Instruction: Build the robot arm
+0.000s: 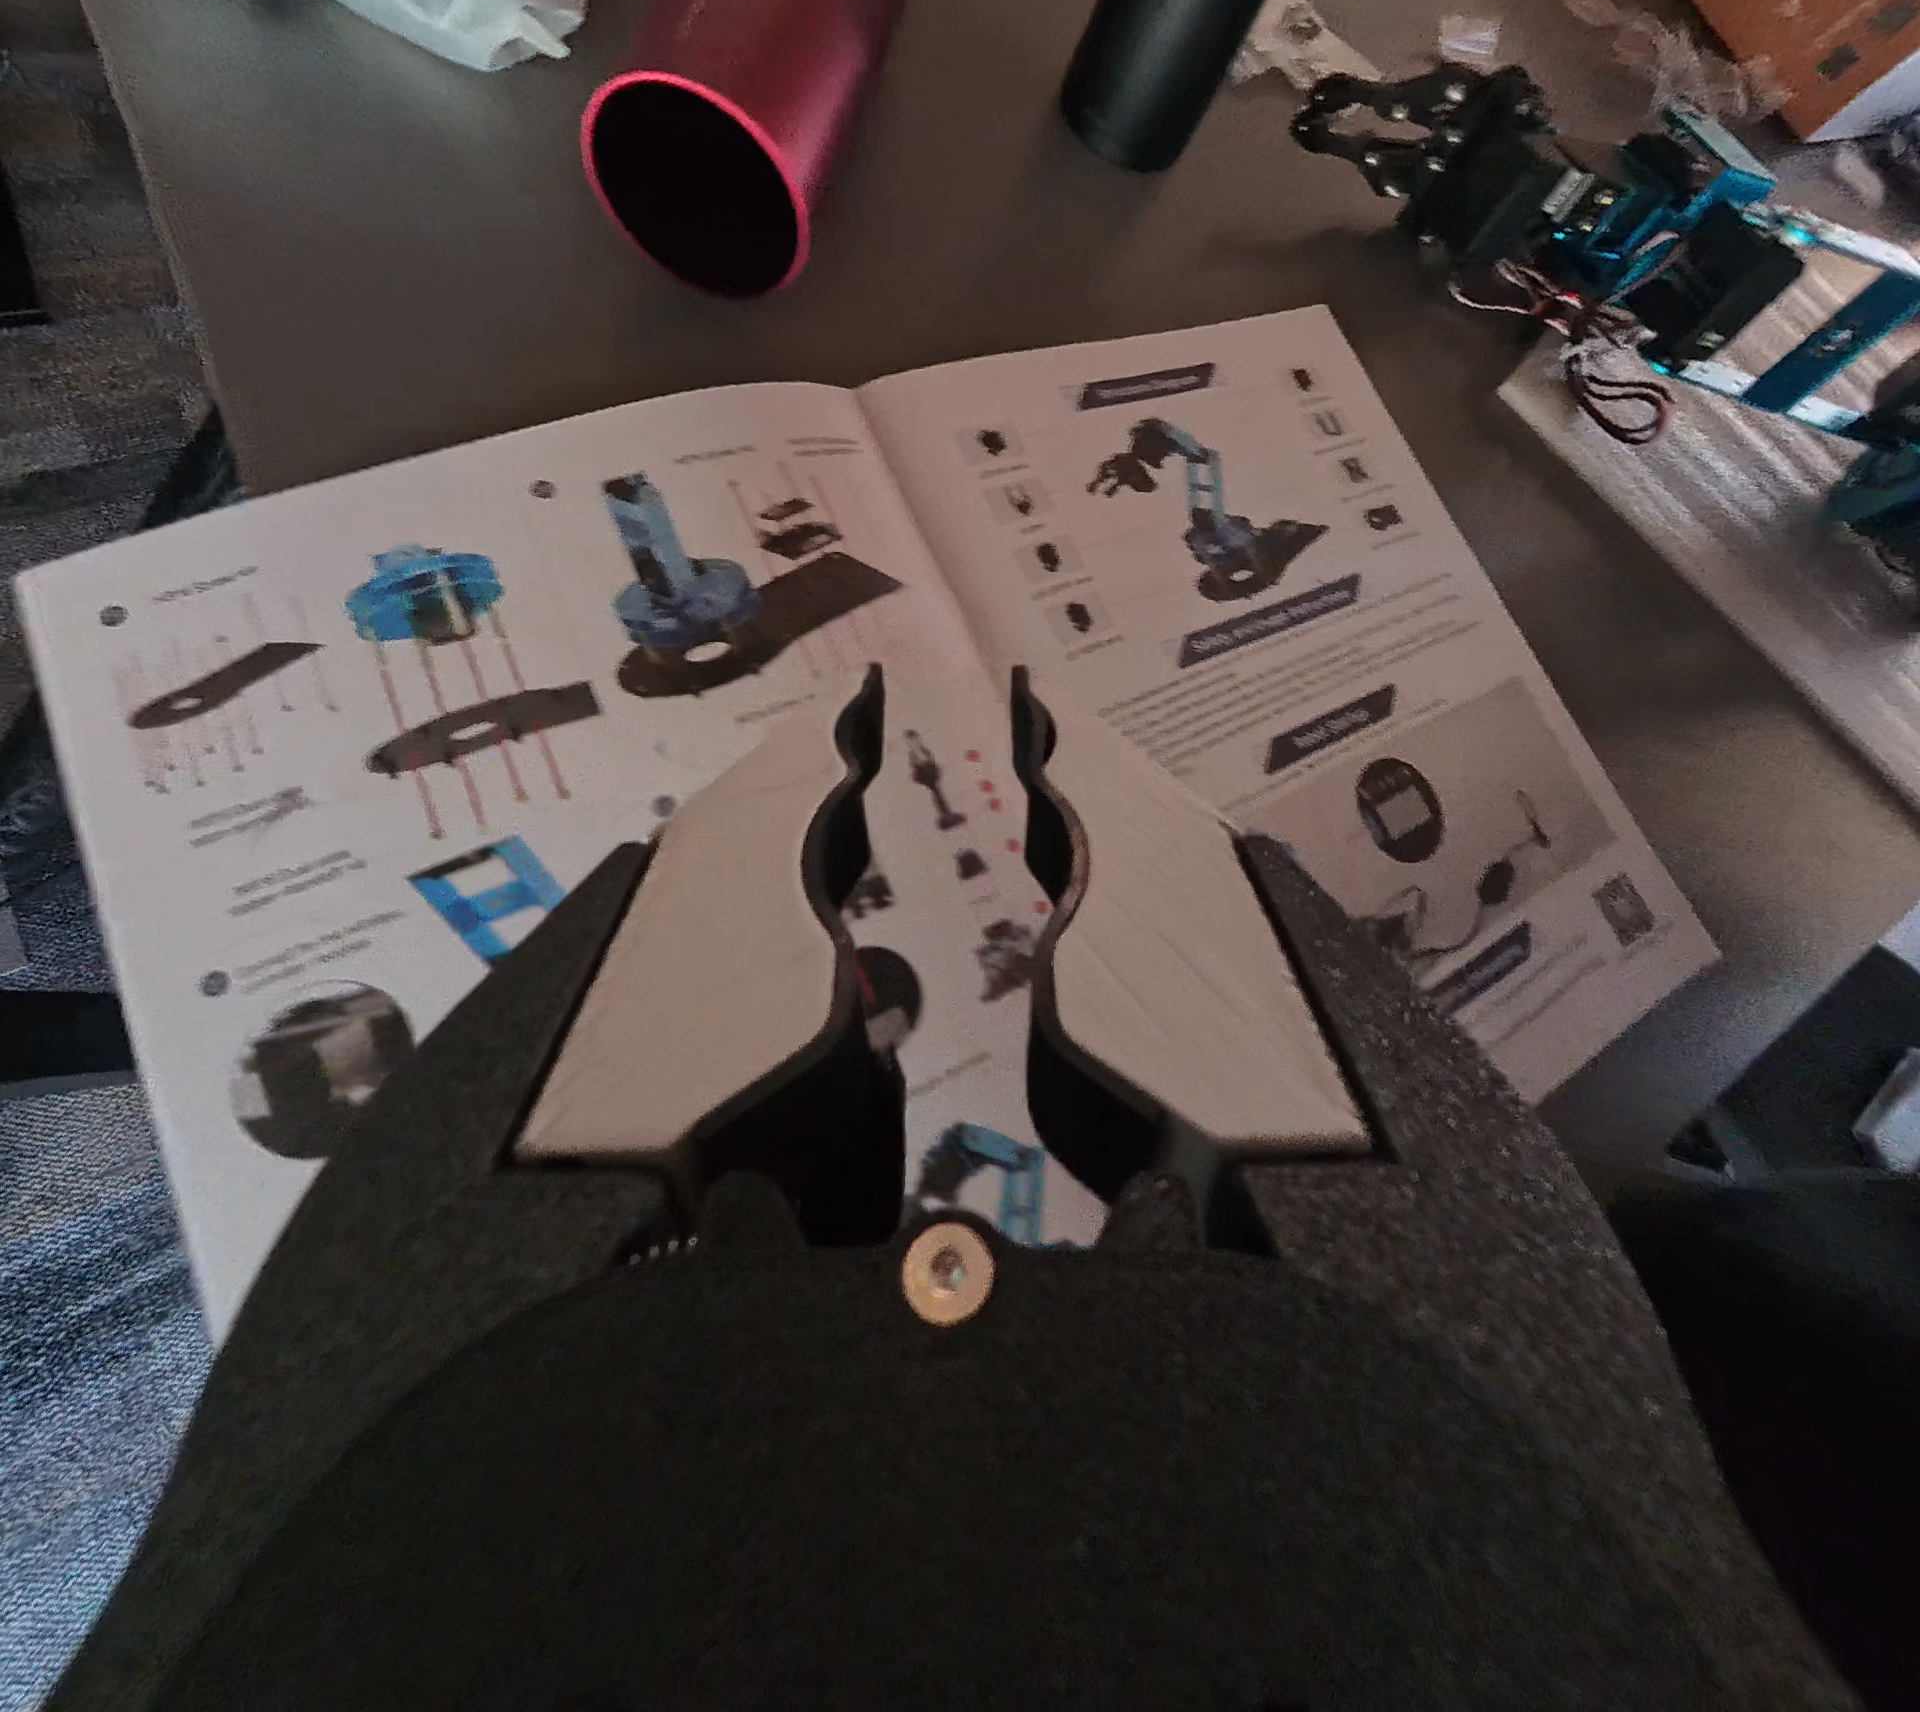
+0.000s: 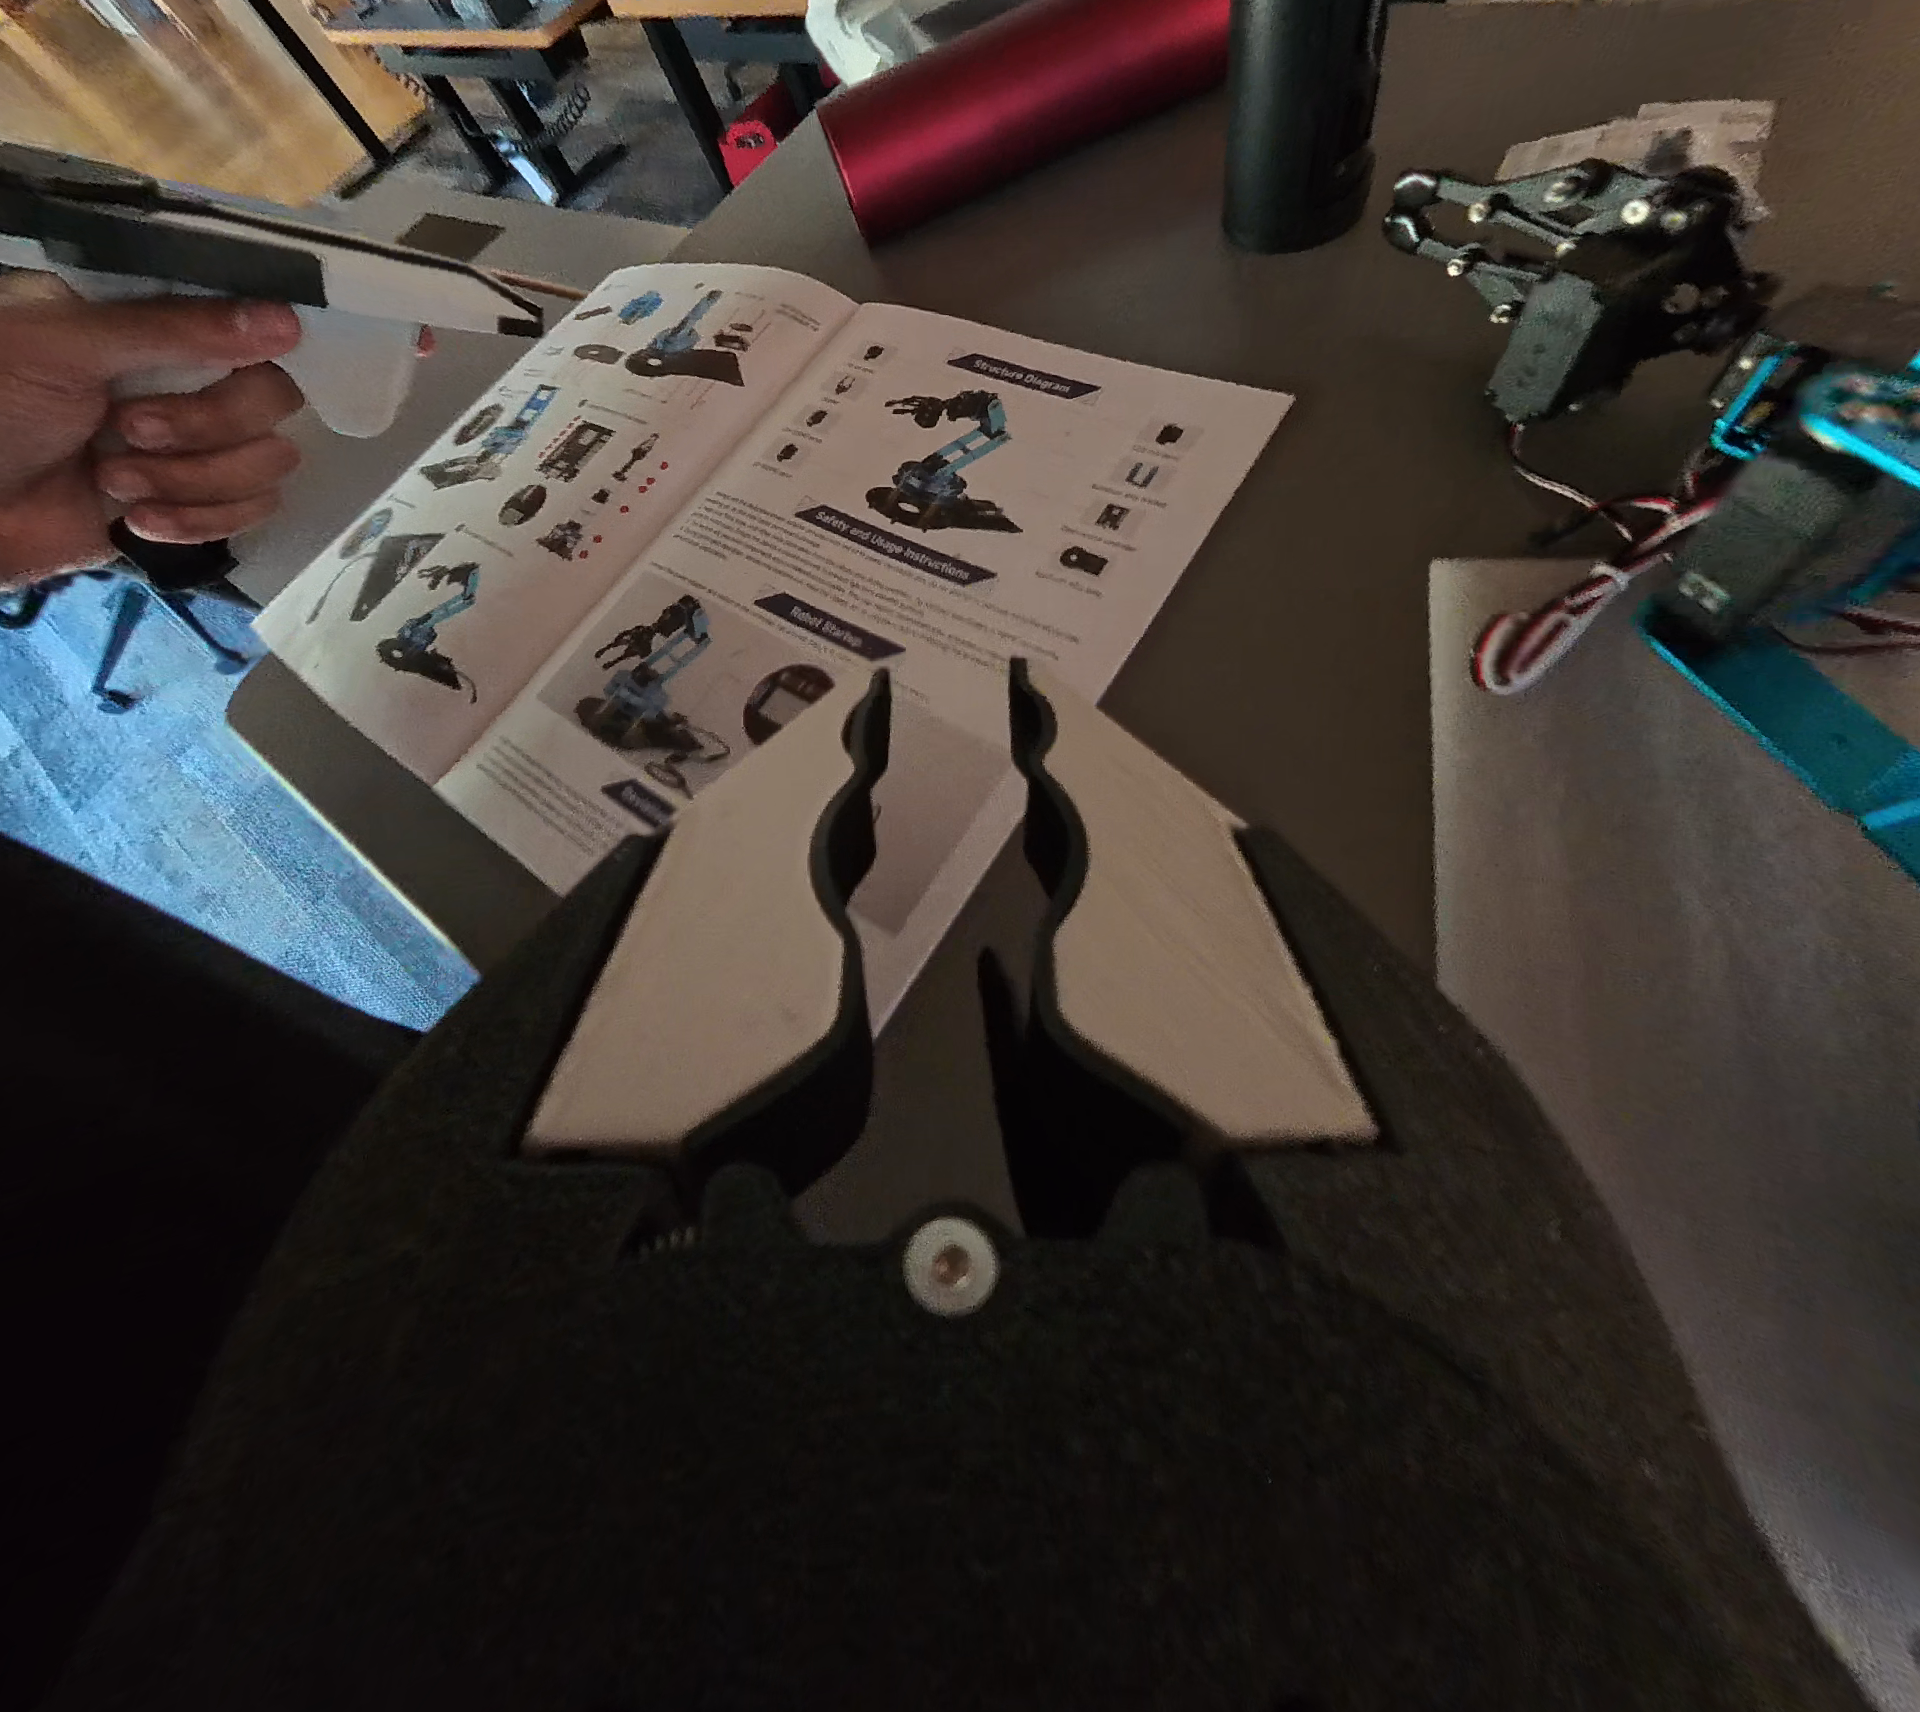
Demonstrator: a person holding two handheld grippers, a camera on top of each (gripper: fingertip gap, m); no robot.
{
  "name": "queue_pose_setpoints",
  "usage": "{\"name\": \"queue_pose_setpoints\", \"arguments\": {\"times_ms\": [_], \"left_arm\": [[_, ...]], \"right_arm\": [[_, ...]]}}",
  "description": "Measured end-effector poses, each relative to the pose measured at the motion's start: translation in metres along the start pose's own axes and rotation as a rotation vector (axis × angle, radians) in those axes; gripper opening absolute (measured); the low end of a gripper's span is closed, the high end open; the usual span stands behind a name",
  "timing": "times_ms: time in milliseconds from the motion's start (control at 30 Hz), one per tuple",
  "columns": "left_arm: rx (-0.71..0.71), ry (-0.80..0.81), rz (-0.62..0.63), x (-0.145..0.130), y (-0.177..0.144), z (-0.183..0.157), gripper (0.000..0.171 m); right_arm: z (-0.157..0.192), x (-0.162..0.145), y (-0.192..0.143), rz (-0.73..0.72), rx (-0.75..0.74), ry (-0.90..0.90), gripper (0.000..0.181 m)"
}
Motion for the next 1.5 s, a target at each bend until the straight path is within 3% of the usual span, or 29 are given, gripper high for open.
{"name": "queue_pose_setpoints", "arguments": {"times_ms": [167,400,567,733,1067,1500], "left_arm": [[-0.012,0.034,-0.042,-0.007,-0.014,-0.066,0.023],[-0.081,0.11,-0.068,-0.026,-0.016,-0.186,0.023],[-0.14,0.193,-0.02,-0.055,-0.02,-0.271,0.023],[-0.151,0.278,0.018,-0.079,-0.029,-0.331,0.022],[-0.159,0.373,0.043,-0.092,-0.038,-0.401,0.024],[-0.218,0.468,0.035,-0.08,-0.02,-0.452,0.023]], "right_arm": [[-0.006,-0.012,-0.058,-0.079,-0.013,-0.028,0.022],[-0.023,-0.038,-0.154,-0.194,-0.052,-0.049,0.022],[-0.029,-0.068,-0.213,-0.245,-0.08,-0.063,0.022],[-0.031,-0.098,-0.253,-0.278,-0.065,-0.019,0.022],[-0.054,-0.126,-0.318,-0.342,-0.11,-0.001,0.022],[-0.105,-0.142,-0.383,-0.393,-0.278,0.056,0.023]]}}
Point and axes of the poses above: each gripper's, where its closed fingertips meet, y out along the fingers, x out of its top, z = x × y across the jaws, the point moved 2 cm from there along -y, back along the fingers
